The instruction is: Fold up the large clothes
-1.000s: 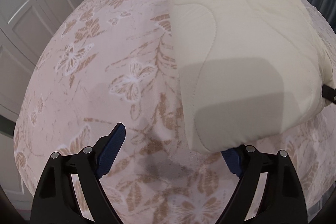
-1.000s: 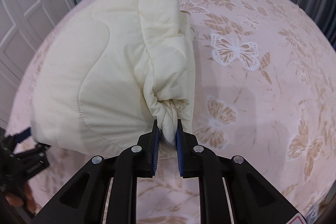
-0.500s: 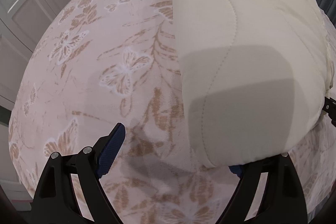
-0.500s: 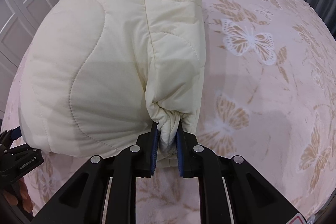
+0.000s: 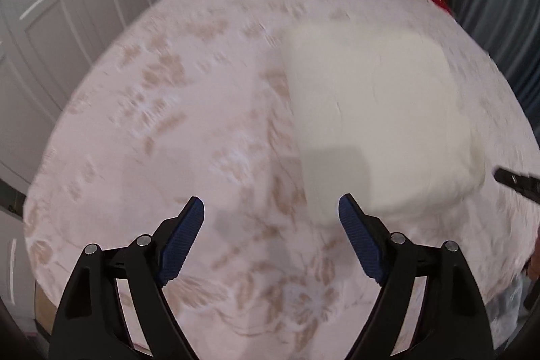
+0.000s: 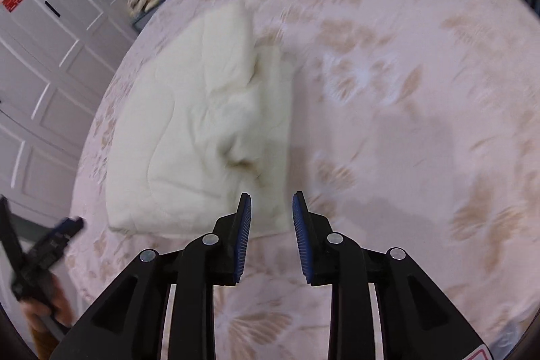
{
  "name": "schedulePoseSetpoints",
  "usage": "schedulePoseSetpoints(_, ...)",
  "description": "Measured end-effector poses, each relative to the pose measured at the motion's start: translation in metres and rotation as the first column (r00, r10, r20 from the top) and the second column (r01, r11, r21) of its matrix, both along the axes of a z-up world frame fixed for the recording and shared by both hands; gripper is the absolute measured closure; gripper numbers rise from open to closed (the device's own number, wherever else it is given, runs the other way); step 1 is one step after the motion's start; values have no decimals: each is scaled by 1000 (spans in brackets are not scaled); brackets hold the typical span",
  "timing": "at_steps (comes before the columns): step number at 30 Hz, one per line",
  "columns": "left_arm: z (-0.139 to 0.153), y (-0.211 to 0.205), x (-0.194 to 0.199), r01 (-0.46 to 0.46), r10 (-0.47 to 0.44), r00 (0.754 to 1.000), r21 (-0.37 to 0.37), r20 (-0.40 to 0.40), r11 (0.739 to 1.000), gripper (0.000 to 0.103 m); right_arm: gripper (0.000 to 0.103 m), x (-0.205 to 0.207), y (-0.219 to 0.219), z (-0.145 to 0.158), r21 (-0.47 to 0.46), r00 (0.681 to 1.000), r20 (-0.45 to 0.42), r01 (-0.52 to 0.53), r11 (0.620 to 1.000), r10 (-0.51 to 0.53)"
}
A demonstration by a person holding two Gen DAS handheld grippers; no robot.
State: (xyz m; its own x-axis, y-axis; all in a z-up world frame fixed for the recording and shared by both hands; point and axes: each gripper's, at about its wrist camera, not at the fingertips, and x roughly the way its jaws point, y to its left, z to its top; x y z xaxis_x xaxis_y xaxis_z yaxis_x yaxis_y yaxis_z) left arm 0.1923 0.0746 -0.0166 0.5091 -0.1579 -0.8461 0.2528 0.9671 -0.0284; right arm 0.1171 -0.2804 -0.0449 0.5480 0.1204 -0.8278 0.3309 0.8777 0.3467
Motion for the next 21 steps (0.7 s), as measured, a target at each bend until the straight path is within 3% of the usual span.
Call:
schedulePoseSetpoints(4,17,-12,31,-59,60,997,-27,38,998,23,77,19,3,33,-28,997,75,-1,1000,3)
schedulePoseSetpoints(6,17,-21,43,-76,78,997,-50,27,996,23,77,43,10,38,-54,997,73,-17,998,21)
schedulePoseSetpoints(7,14,-30,53,-70,71,997,-80,7,994,22,71,54,12,37,-66,998,62,-24,998,28)
schedulePoseSetpoints(10,-1,-55,70,-62,59,998,-82,-39,995,22,56,85,17,19,-63,1000,12,-6,998,7)
schedulePoseSetpoints(12,-14,-69,75,-61,58,997,-65,-59,996,22,56,101,17,2,-67,999,-37,3,998,-5)
schedulePoseSetpoints(16,-37,-83,78,-59,54,994,-45,-97,997,20,71,111,12,-30,-50,998,-64,11,999,-14)
schedulePoseSetpoints(21,-54,-88,77,-61,59,993,-14,-101,998,15,71,117,17,-57,-96,995,-98,-5,995,-5)
